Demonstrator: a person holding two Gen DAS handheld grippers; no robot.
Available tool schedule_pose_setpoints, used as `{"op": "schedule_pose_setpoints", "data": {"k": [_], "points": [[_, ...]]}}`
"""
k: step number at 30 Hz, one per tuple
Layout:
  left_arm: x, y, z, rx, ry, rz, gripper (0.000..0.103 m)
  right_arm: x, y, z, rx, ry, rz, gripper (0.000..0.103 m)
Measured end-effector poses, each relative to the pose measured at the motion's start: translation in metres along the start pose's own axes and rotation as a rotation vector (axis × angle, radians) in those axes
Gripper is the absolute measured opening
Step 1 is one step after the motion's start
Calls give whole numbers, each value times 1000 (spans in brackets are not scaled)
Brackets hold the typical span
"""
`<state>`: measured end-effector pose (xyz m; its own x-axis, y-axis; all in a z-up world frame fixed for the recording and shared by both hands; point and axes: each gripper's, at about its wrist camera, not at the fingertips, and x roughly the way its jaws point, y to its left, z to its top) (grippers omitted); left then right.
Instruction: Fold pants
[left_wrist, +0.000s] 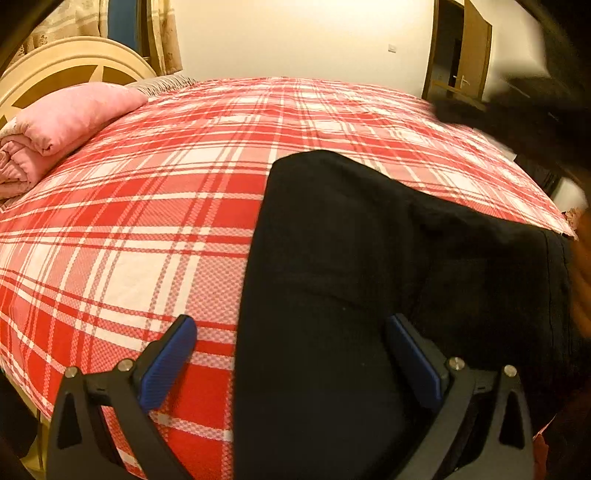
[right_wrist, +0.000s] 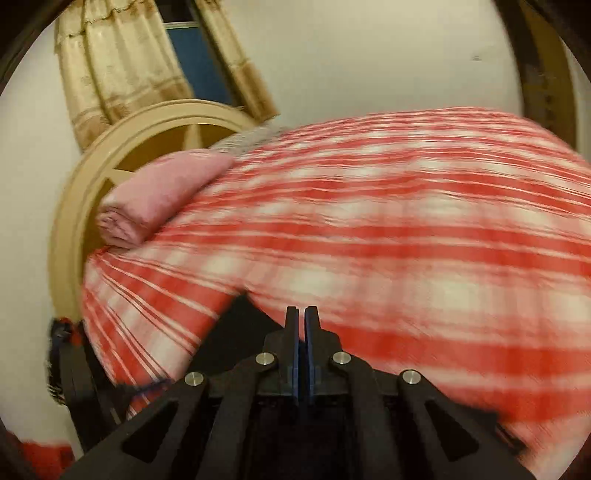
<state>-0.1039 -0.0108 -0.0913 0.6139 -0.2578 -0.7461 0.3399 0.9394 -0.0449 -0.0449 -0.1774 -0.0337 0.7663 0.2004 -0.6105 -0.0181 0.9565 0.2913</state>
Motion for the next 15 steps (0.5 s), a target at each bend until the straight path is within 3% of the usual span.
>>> {"op": "schedule_pose_setpoints", "data": {"k": [3,4,7,11,15], "points": [[0,0,1,-6,6,2,103,-29,-23,-41,-32,5,-209,4],[0,1,3,-8,9,4,103,-32,-31,-50,-14,2,-239,4],[2,0,5,-12,16,8,103,-28,-55,-66,81,9,-215,4],[6,1,10,-12,26,22,103,-9,-50,-62,-5,5,-310,0],[8,-3,13,7,29,43,103,-2,-55,-57,-43,1,-330,0]]}}
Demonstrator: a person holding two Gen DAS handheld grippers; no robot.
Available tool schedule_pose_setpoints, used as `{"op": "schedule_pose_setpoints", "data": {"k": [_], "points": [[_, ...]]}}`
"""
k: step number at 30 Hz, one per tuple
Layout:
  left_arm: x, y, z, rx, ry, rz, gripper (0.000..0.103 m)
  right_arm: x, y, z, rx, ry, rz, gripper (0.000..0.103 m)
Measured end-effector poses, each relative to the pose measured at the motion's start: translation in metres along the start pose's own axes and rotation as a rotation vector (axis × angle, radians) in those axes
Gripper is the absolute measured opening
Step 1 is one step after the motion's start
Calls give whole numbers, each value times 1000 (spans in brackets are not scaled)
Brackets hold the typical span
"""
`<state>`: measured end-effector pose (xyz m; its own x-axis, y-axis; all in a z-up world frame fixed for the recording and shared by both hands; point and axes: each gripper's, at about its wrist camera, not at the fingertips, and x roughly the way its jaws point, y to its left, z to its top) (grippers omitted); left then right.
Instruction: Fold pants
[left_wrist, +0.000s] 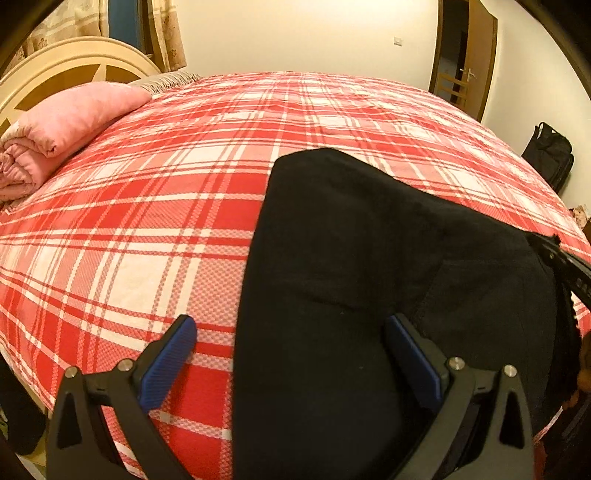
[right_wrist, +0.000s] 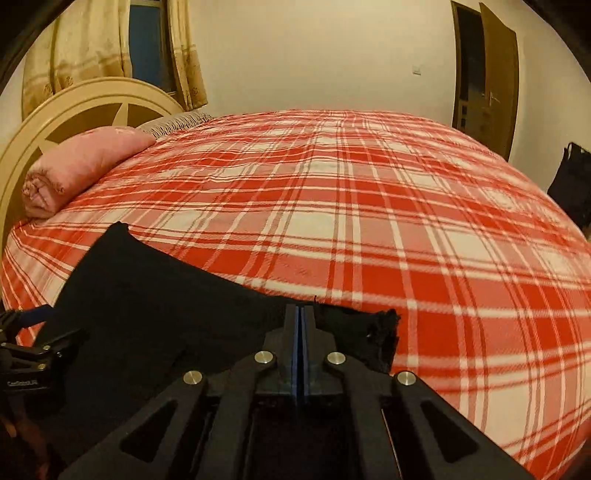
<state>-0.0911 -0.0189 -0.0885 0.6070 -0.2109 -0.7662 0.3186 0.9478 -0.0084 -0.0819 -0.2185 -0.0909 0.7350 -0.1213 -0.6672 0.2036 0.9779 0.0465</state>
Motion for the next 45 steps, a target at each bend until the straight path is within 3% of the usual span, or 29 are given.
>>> {"op": "schedule_pose_setpoints", "data": {"k": [2,6,12,15,17,20,21,23,25,26,28,29,31,35,38,39,41,42,45], "points": [[1,-1,2,-1,1,6,103,-4,-3,3,19,4,19,0],[2,-1,3,4,16,12,103,-51,-20,-8,156,-91,126,4],[-2,8,4,11,52,-34,103,-110,-6,-42,120,-94,143,4],[-2,6,3,15,52,-34,103,-102,6,-41,78,-20,142,4],[-3,5,2,19,51,-32,103,-99,11,-50,36,-3,105,4],[-9,6,2,35,40,-27,103,-87,13,-76,14,91,39,6],[-10,6,3,41,29,-24,103,-87,12,-81,9,77,9,10],[-10,6,2,47,25,-16,103,-84,8,-83,33,70,-41,42],[-6,6,1,37,36,-20,103,-74,-7,-81,119,96,-76,56],[-4,7,0,23,40,-28,103,-69,-17,-81,172,102,-49,57],[-4,8,0,8,42,-34,103,-57,-40,-80,317,100,45,57],[-3,8,0,6,39,-34,103,-55,-42,-78,324,94,48,57],[-1,7,2,-3,38,-35,103,-62,-37,-71,278,84,46,56],[-3,6,7,6,48,-24,103,-99,-44,-53,285,-77,96,56],[-7,7,9,14,21,-15,103,-79,-39,-42,236,-42,87,56],[-8,7,10,8,12,-22,103,-70,-37,-40,223,-27,86,53],[-7,7,11,4,11,-30,103,-47,-34,-36,209,7,136,17],[-6,6,12,8,14,-24,103,-39,-31,-33,203,10,161,15],[-3,5,13,23,8,13,103,-29,-17,-19,126,-12,101,7]]}}
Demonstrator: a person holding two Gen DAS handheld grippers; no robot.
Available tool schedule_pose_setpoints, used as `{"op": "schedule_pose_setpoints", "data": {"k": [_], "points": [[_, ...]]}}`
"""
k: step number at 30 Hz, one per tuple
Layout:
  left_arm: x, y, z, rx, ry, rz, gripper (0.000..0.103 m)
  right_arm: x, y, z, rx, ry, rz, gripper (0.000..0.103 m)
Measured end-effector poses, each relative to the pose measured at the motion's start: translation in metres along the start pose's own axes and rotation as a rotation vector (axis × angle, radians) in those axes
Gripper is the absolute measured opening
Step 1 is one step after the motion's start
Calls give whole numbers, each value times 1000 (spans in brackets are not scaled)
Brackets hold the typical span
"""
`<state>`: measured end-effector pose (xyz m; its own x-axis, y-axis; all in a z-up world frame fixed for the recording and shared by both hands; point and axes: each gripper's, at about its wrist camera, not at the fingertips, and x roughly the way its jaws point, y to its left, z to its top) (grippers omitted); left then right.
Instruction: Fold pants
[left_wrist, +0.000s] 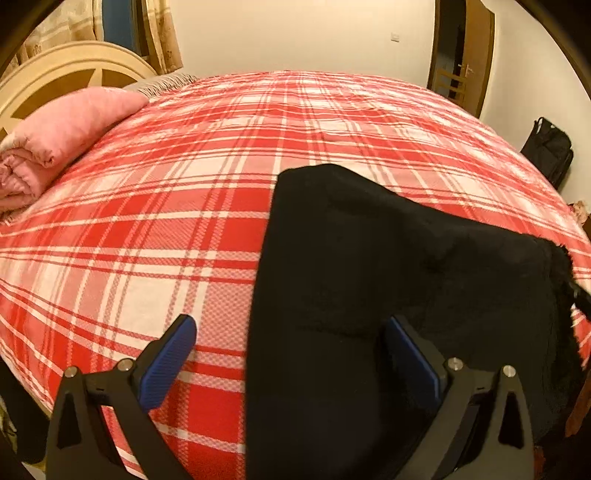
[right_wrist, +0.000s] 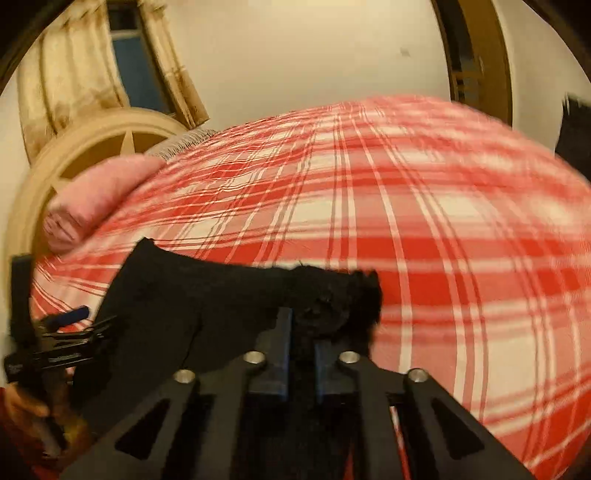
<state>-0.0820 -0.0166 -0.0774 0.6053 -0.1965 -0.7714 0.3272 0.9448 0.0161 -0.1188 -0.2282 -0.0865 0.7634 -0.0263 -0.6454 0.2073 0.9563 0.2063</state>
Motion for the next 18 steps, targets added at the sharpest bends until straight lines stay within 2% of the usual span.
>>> {"op": "schedule_pose_setpoints", "data": {"k": [7,10,12,13,14,16,18], "points": [[10,-3,1,-60,3,-22,103,26,-16,8,-10,-20,23,5],[11,-8,2,-39,-10,-14,103,22,-25,12,14,-11,91,6],[8,-8,3,-20,2,-16,103,5,-36,11,78,-11,154,20],[6,-8,3,-6,7,-20,103,-5,-40,10,99,-18,158,35],[3,-6,4,16,7,-21,103,-15,-43,10,115,-27,151,55],[-6,-1,5,45,-20,-4,103,-43,-50,5,151,-64,133,76],[-11,9,9,35,-42,-15,103,-64,-54,-2,187,-97,151,76]]}}
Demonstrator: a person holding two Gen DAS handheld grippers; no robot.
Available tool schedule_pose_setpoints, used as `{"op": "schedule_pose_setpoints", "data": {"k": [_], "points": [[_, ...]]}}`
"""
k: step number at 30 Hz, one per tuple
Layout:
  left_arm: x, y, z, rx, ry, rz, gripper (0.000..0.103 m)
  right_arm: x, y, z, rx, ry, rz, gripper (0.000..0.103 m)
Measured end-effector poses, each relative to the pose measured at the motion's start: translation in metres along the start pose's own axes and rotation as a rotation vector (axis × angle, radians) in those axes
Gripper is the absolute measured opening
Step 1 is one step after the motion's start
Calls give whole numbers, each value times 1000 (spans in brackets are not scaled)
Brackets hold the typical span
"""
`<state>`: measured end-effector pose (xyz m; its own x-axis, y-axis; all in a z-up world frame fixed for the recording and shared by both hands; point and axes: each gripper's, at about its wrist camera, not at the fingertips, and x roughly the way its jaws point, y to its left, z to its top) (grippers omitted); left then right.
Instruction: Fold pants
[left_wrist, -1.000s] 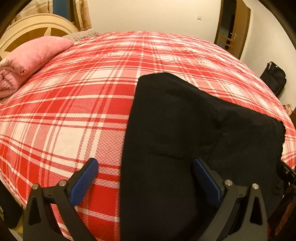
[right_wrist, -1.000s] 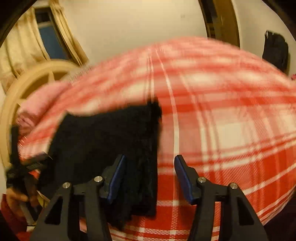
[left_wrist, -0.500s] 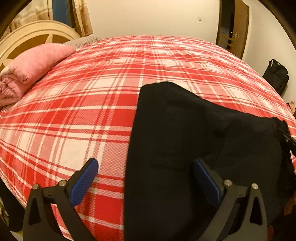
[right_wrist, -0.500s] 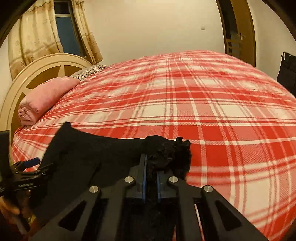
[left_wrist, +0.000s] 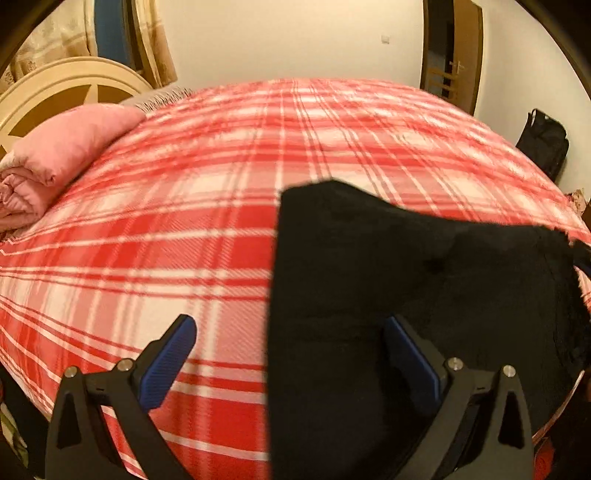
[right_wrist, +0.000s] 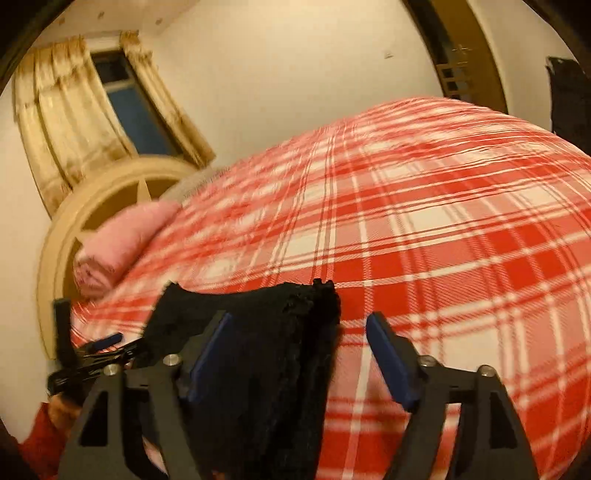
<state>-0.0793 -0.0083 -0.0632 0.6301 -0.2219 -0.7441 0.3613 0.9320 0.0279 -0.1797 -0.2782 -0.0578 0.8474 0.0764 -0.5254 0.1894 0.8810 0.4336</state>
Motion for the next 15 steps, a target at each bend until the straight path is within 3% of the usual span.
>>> {"op": "schedule_pose_setpoints", "data": {"k": [6,11,15], "points": [[8,25,11,-86,12,-61,103,10,-6,-21,99,56,4,76],[21,23,12,-113,54,-114,103,38,5,-42,58,142,-61,76],[26,14,6,-83,80,-117,103,39,7,-50,36,124,-78,76]]}}
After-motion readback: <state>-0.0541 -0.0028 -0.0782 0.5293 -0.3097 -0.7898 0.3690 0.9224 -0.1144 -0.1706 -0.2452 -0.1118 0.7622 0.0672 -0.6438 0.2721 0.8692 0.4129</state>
